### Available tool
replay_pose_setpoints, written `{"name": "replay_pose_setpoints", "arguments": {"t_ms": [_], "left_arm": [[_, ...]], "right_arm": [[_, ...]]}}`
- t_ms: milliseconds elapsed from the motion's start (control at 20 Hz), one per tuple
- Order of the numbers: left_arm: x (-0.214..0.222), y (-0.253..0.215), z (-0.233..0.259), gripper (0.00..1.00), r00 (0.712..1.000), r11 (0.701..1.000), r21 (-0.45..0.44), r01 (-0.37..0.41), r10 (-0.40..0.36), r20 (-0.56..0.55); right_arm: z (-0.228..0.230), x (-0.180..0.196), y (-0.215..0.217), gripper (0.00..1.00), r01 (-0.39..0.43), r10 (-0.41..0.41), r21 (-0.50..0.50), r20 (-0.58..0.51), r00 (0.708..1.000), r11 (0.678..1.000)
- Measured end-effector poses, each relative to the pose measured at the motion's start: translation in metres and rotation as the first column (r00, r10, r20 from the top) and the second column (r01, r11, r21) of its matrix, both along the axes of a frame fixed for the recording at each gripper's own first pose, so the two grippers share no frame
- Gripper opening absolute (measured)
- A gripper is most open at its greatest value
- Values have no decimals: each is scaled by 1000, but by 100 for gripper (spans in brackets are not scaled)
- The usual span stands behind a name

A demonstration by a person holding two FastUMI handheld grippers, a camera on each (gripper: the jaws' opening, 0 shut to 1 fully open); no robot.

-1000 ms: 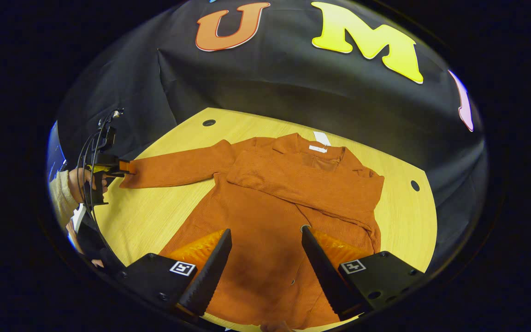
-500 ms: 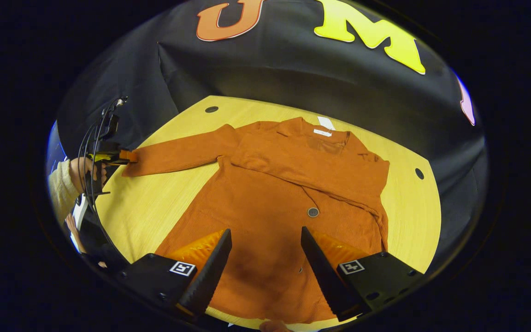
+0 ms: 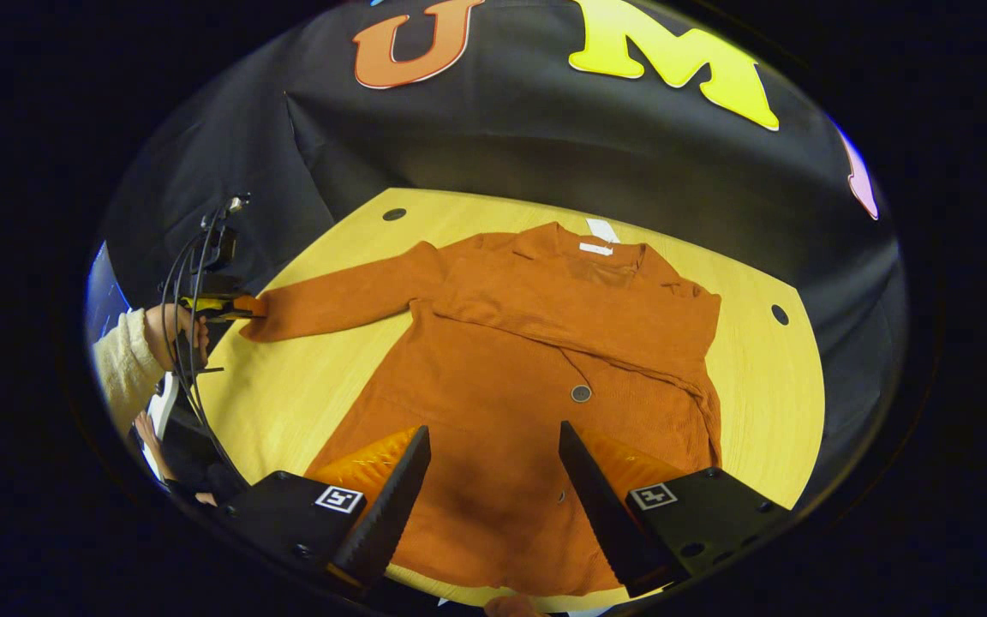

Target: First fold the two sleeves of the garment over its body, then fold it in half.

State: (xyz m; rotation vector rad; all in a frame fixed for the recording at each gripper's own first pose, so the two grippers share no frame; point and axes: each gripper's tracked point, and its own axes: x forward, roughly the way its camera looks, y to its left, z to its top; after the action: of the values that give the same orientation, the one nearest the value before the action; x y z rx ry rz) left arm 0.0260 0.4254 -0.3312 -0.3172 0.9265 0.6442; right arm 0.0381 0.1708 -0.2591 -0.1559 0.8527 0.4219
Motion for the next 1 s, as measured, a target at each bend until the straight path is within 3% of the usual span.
{"name": "replay_pose_setpoints", "arguments": {"t_ms": [200, 550, 1000], "left_arm": [[18, -9, 36, 3, 999, 997, 64, 47, -49, 23], [69, -68, 96, 3, 992, 990, 85, 110, -115, 51], [154, -227, 128, 3, 958, 956, 120, 269, -278, 66]], "right_arm": [[2, -3, -11, 96, -14, 14, -5, 16, 1000, 1000], [4, -12, -49, 96, 13, -13, 48, -2, 1000, 999], [6, -4, -149, 97, 176, -176, 101, -3, 984, 979]]}}
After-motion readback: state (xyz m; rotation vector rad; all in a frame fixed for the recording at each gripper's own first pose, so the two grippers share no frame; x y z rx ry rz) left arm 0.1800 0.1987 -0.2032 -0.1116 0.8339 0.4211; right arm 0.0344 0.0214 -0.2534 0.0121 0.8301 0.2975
